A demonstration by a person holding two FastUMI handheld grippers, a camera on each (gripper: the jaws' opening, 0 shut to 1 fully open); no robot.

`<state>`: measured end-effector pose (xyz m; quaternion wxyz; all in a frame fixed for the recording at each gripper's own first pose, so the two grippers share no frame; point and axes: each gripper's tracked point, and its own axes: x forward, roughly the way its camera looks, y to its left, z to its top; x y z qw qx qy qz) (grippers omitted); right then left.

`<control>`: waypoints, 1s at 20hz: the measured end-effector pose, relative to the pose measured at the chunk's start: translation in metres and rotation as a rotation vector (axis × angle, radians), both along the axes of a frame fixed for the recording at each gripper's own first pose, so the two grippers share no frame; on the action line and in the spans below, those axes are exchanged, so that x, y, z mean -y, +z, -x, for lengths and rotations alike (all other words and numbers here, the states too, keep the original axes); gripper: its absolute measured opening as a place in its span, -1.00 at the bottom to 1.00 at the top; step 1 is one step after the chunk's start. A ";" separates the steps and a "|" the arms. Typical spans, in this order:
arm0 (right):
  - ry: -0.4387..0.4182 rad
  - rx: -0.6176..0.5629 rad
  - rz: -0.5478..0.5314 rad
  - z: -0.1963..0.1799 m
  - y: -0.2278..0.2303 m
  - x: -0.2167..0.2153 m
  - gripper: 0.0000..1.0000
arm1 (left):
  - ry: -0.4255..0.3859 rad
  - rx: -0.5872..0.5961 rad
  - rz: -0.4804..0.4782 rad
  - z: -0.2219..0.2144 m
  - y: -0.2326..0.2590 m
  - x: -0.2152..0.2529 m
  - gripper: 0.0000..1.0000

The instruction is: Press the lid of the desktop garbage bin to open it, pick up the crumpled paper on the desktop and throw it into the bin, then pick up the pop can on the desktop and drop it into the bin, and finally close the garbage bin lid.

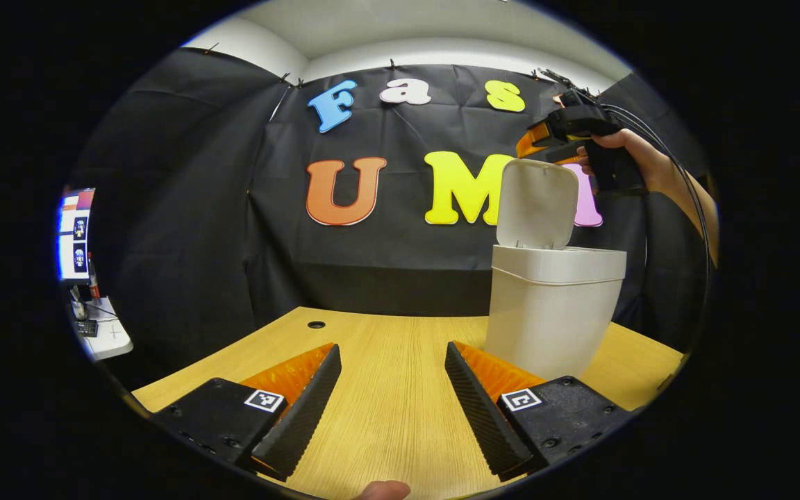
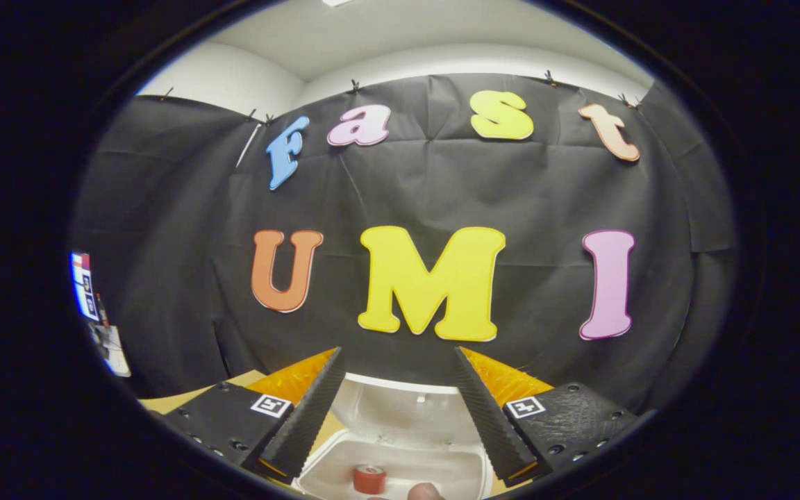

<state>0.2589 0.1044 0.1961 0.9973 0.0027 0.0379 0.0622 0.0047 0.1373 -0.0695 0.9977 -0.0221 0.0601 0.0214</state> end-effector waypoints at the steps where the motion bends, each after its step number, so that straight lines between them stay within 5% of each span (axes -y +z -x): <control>1: 0.012 0.003 -0.008 0.009 -0.004 0.000 0.92 | -0.006 -0.017 -0.002 0.000 -0.005 0.004 0.95; 12: 0.028 -0.049 0.004 0.084 -0.064 0.003 0.92 | -0.033 0.041 -0.080 0.014 0.008 0.026 0.95; 20: 0.001 -0.078 -0.005 0.112 -0.138 0.007 0.92 | -0.001 0.111 -0.040 0.022 0.027 0.020 0.94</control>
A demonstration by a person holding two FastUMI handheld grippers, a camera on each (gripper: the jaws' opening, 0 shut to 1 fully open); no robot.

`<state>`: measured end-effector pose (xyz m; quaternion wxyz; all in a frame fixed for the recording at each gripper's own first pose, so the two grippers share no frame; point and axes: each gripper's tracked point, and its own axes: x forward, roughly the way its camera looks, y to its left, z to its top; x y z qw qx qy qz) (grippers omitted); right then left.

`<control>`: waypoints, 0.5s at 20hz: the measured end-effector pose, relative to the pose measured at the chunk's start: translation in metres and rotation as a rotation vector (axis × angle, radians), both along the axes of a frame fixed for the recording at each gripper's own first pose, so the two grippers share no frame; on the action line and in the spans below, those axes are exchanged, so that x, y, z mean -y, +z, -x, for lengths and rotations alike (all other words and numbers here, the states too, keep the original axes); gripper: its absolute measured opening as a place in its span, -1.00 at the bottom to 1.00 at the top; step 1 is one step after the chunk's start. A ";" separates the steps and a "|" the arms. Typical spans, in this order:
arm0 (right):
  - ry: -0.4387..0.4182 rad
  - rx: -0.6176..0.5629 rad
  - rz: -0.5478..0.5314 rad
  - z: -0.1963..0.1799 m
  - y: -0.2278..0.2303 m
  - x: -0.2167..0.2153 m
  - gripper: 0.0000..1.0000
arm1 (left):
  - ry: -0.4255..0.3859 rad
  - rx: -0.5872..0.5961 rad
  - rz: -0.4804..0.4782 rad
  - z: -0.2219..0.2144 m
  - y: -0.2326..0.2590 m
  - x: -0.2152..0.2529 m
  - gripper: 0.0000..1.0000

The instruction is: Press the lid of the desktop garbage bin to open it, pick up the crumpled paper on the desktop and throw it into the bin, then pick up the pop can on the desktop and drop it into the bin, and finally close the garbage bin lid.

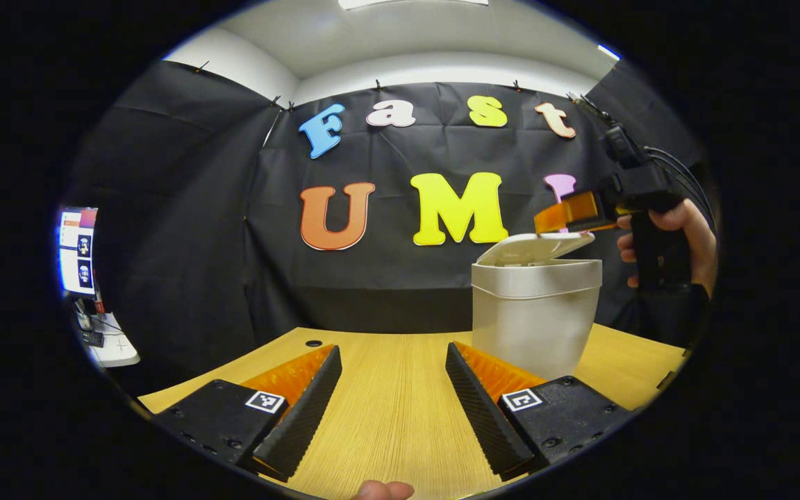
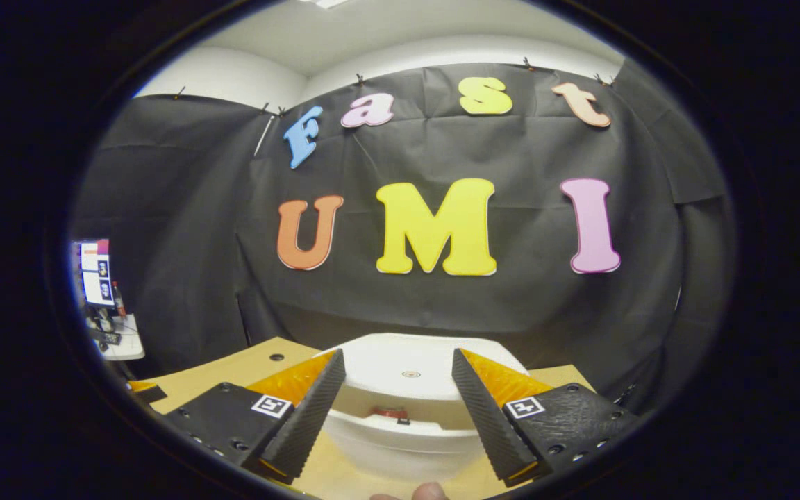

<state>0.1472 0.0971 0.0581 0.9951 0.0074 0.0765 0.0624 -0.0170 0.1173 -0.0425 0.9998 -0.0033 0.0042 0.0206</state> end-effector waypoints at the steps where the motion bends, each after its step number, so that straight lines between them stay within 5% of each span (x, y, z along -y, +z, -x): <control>1: -0.009 -0.006 0.013 0.000 -0.007 0.003 0.92 | 0.002 -0.003 0.002 0.000 -0.001 -0.001 0.94; 10: -0.041 -0.008 -0.040 0.000 -0.016 0.025 0.92 | 0.014 0.010 0.020 -0.014 -0.001 -0.009 0.95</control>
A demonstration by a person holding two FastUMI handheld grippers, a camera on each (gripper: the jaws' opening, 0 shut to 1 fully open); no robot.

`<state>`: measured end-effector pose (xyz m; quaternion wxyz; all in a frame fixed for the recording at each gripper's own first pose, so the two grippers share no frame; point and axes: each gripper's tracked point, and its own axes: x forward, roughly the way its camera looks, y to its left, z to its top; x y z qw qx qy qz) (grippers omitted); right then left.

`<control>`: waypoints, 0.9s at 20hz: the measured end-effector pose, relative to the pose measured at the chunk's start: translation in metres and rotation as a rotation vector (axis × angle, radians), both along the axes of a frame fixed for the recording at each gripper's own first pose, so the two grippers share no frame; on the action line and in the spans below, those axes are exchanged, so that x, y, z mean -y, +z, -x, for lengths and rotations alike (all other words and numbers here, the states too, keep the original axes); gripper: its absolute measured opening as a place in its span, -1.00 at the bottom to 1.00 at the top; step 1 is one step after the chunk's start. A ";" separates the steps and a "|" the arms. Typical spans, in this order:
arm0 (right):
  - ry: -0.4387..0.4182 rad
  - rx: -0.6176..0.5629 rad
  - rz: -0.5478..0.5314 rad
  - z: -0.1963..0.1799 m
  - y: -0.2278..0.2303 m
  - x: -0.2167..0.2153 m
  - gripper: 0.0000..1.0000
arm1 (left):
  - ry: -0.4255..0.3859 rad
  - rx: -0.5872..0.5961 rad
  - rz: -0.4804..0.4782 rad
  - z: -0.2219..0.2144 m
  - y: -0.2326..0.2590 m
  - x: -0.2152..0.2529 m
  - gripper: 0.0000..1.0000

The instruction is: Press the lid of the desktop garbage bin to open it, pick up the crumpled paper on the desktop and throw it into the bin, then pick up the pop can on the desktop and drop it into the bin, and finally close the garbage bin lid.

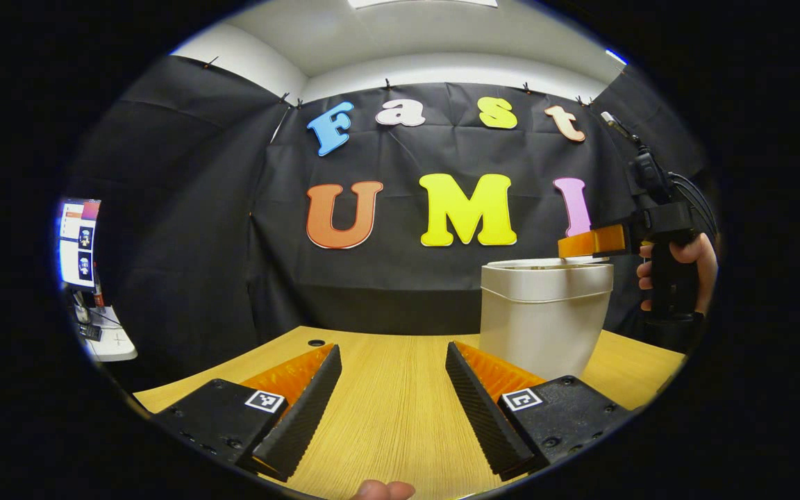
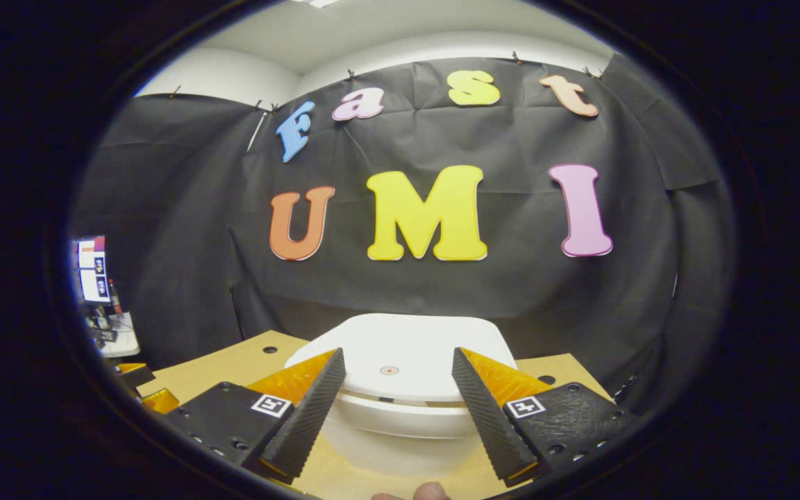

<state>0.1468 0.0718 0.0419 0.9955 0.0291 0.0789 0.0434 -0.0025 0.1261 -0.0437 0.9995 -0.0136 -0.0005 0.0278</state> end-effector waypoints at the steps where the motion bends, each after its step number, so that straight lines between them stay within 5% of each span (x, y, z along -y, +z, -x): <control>1: -0.015 -0.011 -0.002 -0.001 -0.001 0.006 0.92 | -0.004 -0.004 0.008 -0.001 -0.003 0.001 0.95; 18: 0.022 -0.220 0.033 -0.004 -0.014 0.025 1.00 | -0.054 -0.022 0.029 -0.012 -0.018 0.021 0.95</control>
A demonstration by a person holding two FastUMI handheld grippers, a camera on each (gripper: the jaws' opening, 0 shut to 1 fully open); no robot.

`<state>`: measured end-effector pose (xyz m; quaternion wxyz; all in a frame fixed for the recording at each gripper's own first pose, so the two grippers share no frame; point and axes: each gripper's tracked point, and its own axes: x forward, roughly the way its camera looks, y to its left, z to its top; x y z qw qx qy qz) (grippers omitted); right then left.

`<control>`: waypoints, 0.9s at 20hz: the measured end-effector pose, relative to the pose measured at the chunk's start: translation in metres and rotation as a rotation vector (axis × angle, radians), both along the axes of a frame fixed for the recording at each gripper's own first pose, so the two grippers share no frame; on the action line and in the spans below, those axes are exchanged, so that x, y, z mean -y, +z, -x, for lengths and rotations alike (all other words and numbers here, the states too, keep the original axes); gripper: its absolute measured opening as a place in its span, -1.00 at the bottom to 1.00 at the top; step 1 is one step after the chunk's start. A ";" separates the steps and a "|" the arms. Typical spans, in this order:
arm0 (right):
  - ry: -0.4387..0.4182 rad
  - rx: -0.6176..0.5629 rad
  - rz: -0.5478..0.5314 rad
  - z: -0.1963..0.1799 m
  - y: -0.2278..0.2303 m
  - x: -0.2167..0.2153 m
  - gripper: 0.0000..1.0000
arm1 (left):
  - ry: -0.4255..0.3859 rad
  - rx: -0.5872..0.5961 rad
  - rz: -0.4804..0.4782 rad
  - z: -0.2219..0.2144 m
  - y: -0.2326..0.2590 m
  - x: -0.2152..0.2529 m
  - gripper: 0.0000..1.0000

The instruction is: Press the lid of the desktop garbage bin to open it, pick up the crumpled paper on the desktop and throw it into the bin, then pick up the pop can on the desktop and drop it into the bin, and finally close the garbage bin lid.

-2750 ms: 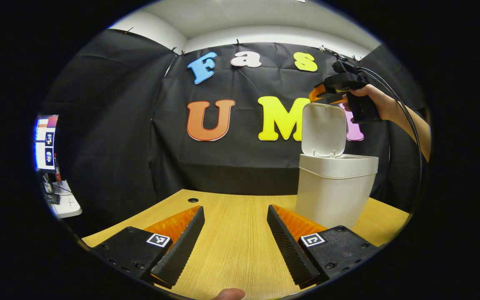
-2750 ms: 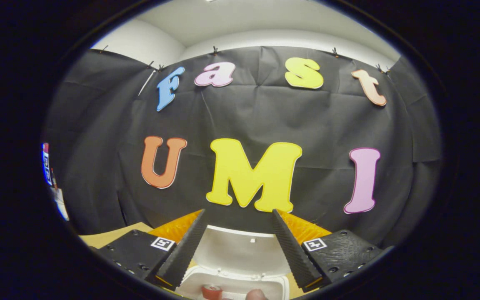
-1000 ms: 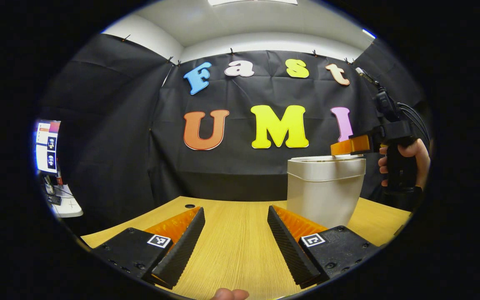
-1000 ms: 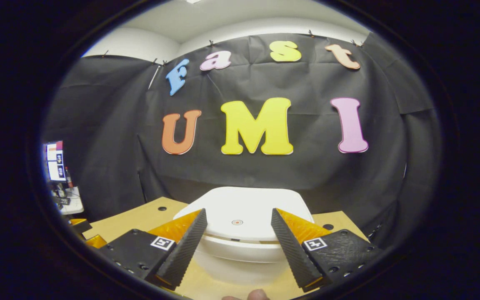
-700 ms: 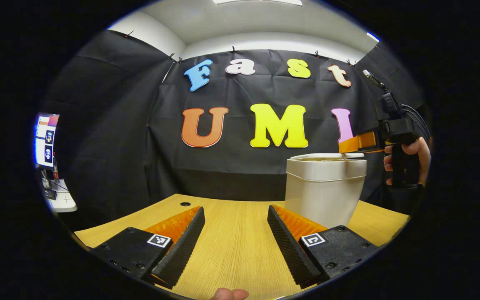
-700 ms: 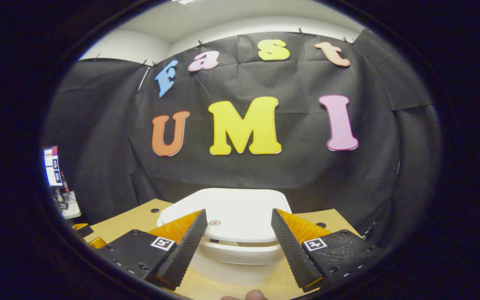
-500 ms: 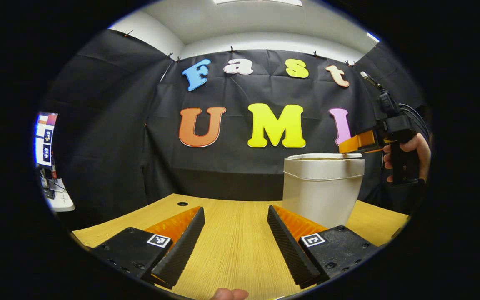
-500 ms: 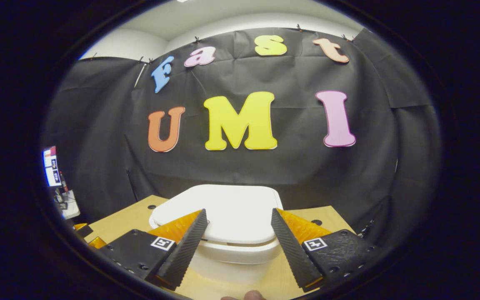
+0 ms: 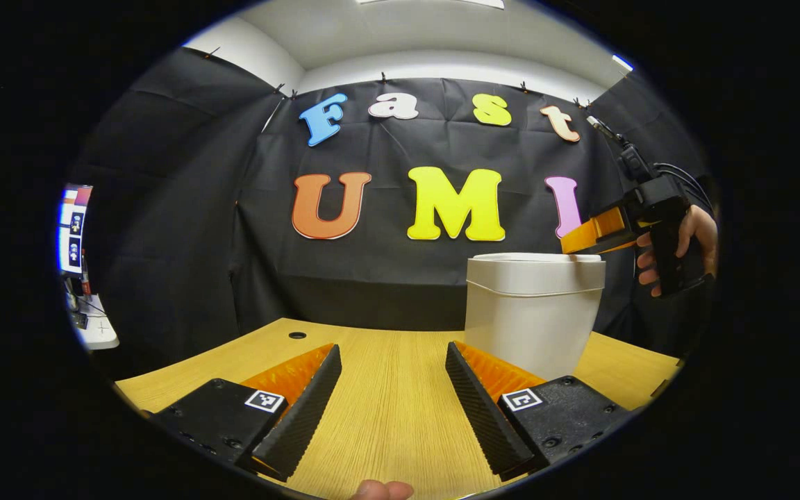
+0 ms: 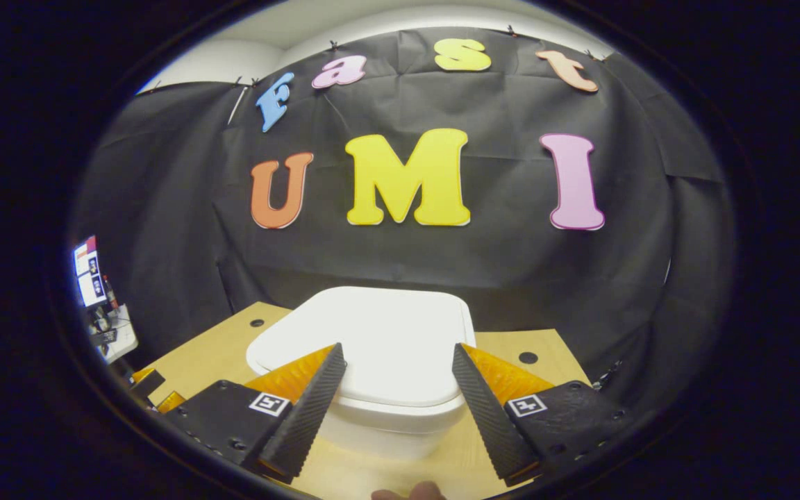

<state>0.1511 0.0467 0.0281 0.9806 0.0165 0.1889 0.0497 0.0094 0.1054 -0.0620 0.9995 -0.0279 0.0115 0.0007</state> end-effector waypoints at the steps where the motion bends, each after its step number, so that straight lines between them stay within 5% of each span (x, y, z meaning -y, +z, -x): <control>1: 0.018 -0.008 0.019 -0.001 0.000 -0.001 0.97 | -0.004 0.000 0.000 0.000 -0.003 0.000 0.96; 8: 0.069 0.027 0.120 -0.004 -0.004 -0.003 0.99 | -0.016 -0.034 0.053 -0.009 -0.022 0.000 0.96; 14: 0.063 0.284 0.147 -0.010 0.011 -0.009 0.94 | 0.001 -0.047 0.036 -0.011 -0.026 -0.008 0.94; 18: 0.070 0.325 0.120 -0.003 0.014 -0.015 0.91 | 0.034 -0.037 0.013 -0.011 -0.019 -0.014 0.94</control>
